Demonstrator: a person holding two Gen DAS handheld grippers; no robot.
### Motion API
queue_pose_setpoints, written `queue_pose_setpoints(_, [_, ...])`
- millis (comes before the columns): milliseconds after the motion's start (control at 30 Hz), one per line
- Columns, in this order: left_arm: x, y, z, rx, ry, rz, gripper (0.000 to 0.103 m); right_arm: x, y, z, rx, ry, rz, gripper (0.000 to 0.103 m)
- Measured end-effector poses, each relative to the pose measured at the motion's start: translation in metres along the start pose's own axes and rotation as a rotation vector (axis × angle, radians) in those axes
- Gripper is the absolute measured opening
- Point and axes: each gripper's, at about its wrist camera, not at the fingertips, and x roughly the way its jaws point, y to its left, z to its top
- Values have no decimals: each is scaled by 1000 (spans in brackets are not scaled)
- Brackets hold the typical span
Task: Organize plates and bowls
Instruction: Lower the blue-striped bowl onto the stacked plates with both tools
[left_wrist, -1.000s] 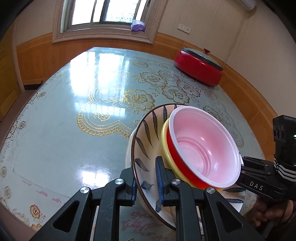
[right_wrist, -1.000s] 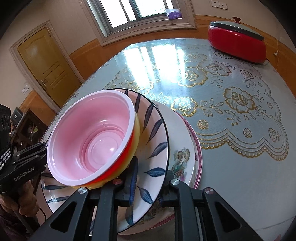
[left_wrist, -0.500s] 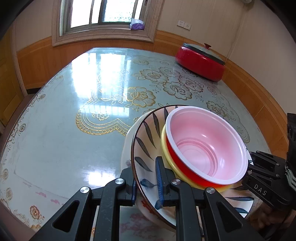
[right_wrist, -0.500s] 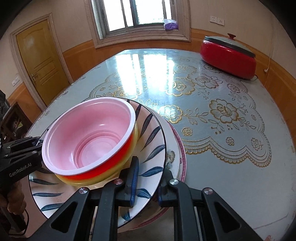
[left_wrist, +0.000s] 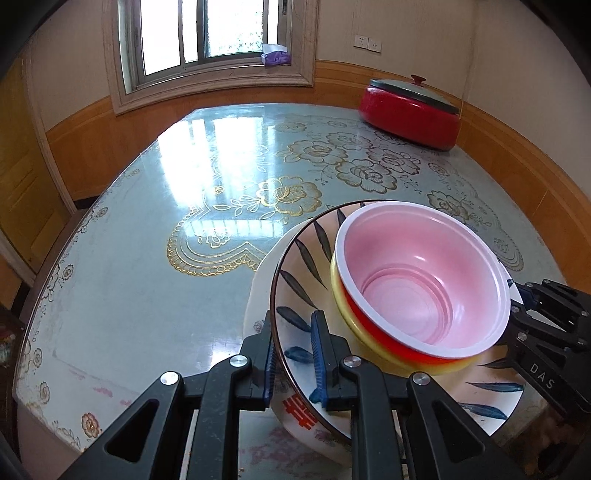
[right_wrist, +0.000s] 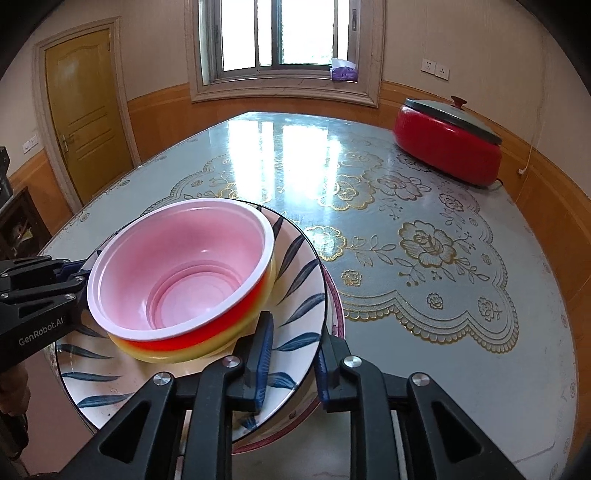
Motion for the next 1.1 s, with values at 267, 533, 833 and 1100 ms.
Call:
queue_pose_setpoints(267, [2,8,4,88,4,-98,22,-9,3,-8,177,17,-19,20])
queue_pose_setpoints(533, [0,16,5,158,12,-203,28,-26,23,-13,239,3,-188,17])
queue_pose_setpoints(833, [-4,21,3,212,3,-284,36,-33,39,-16,313,4,-307,16])
queue_pose_setpoints(1100, [-11,27,2,252,-17,-327,38,-37,48,-19,387,1,-343,18])
